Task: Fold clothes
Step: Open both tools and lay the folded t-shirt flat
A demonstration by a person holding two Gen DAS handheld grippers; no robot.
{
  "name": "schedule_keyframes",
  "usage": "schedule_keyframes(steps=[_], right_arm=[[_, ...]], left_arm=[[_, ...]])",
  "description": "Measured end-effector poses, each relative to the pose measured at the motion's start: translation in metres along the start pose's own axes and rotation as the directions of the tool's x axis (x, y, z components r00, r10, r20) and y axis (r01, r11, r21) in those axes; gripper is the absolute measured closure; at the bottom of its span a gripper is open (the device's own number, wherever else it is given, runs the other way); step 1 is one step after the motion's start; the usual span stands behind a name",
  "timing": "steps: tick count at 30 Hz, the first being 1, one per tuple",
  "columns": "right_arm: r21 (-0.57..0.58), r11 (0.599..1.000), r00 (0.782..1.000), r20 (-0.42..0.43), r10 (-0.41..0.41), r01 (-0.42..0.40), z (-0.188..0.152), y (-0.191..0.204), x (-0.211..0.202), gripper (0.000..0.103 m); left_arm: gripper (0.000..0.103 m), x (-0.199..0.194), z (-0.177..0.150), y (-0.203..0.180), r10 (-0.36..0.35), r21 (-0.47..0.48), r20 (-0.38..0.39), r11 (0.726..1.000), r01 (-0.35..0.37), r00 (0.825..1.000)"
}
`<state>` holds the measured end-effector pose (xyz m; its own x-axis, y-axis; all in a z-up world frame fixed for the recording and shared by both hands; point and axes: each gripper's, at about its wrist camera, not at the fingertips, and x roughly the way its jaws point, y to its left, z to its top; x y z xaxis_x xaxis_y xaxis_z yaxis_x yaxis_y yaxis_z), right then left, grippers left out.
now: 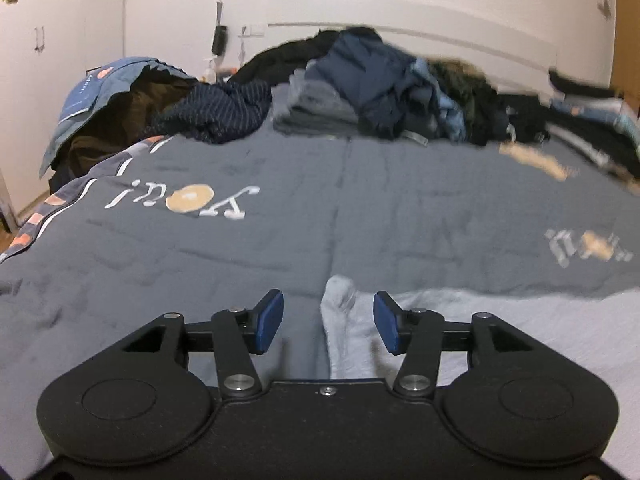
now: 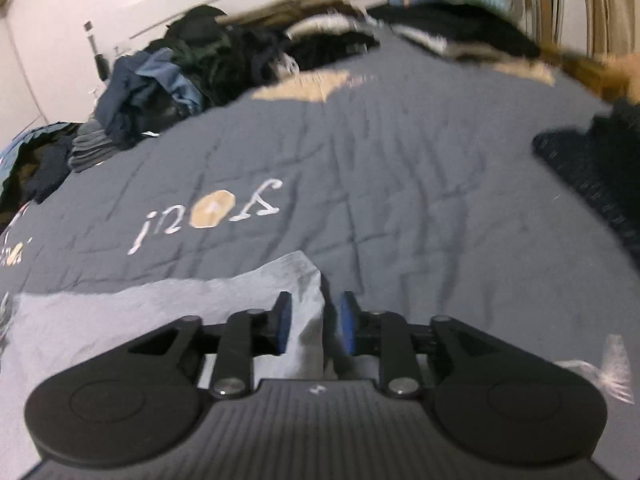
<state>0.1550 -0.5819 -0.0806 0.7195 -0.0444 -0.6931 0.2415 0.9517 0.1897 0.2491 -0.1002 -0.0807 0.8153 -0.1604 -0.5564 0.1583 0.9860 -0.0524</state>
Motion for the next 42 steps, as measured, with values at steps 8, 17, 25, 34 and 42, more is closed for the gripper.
schedule_keyframes(steps=[8, 17, 25, 34, 42], right_arm=[[0.008, 1.0, 0.999, 0.04, 0.02, -0.02, -0.078, 0.007, -0.089, 0.063], [-0.004, 0.997, 0.997, 0.0, -0.073, 0.073, -0.134, 0.001, -0.105, 0.062], [-0.034, 0.991, 0.991, -0.047, -0.128, 0.126, -0.161, -0.009, -0.104, 0.063], [-0.072, 0.964, 0.966, -0.015, -0.259, 0.257, -0.16, -0.001, -0.118, 0.063], [0.045, 0.996, 0.985, 0.15, -0.085, 0.079, -0.143, 0.018, -0.142, 0.062]], left_arm=[[0.053, -0.054, -0.009, -0.019, -0.072, 0.015, 0.019, 0.997, 0.072, 0.997], [0.047, -0.129, -0.041, -0.026, -0.078, -0.001, 0.073, 0.997, 0.078, 0.994], [0.044, -0.167, -0.082, -0.009, -0.01, 0.02, 0.036, 1.0, 0.009, 0.999], [0.044, -0.192, -0.124, 0.022, 0.043, -0.169, -0.062, 0.984, -0.053, 0.997], [0.031, -0.198, -0.144, 0.037, -0.051, -0.459, -0.062, 0.888, 0.017, 0.997]])
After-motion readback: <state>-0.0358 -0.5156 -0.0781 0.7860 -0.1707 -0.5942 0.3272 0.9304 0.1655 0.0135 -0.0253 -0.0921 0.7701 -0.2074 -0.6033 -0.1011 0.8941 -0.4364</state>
